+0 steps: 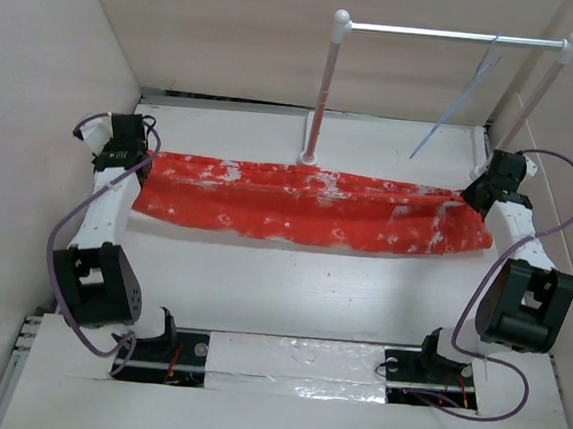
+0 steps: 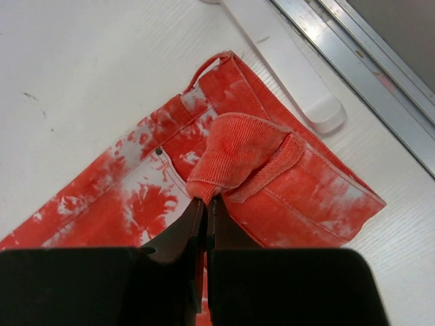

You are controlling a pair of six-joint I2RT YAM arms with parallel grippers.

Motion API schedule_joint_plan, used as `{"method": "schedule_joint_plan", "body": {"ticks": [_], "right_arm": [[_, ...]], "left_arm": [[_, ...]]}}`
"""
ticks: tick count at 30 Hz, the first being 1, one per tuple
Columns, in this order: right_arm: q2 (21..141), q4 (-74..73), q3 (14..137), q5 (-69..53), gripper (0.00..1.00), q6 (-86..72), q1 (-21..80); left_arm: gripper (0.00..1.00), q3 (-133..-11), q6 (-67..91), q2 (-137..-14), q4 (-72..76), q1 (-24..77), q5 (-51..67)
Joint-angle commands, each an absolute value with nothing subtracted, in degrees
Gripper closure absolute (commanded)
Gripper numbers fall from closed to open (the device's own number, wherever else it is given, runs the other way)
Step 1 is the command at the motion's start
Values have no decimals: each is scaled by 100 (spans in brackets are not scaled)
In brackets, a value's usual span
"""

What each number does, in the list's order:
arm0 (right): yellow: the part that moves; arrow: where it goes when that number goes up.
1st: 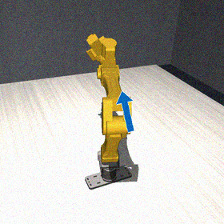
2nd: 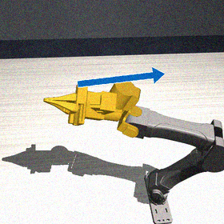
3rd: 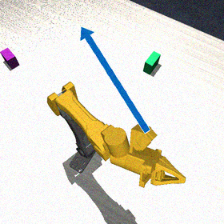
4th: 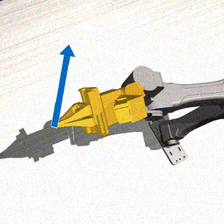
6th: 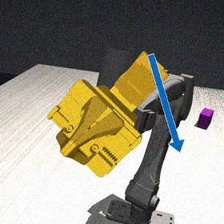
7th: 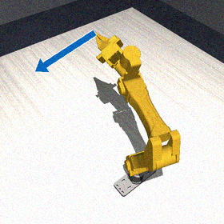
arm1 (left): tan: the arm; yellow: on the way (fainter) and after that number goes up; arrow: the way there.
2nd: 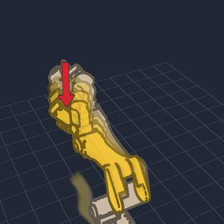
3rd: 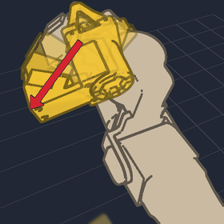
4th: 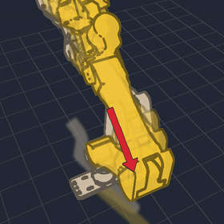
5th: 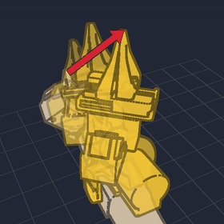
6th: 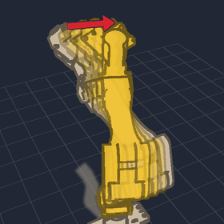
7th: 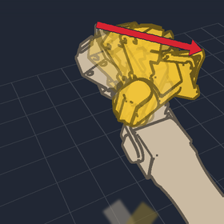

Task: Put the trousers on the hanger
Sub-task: Fold the trousers at the center of the board.

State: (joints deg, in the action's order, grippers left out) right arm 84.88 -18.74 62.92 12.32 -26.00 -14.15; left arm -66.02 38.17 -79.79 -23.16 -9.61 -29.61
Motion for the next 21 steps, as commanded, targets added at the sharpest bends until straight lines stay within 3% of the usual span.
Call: {"method": "schedule_joint_plan", "body": {"ticks": [1,21], "right_arm": [[8577,-1213,6767,1740,100,-2575,-1459],[10221,-976,7971,1284,100,-2329,-1670]], "left_arm": [[100,-7407,3736,-8506,-2381,-1081,-3638],[100,-9842,3094,-11275,-2180,-782,-3393]]}}
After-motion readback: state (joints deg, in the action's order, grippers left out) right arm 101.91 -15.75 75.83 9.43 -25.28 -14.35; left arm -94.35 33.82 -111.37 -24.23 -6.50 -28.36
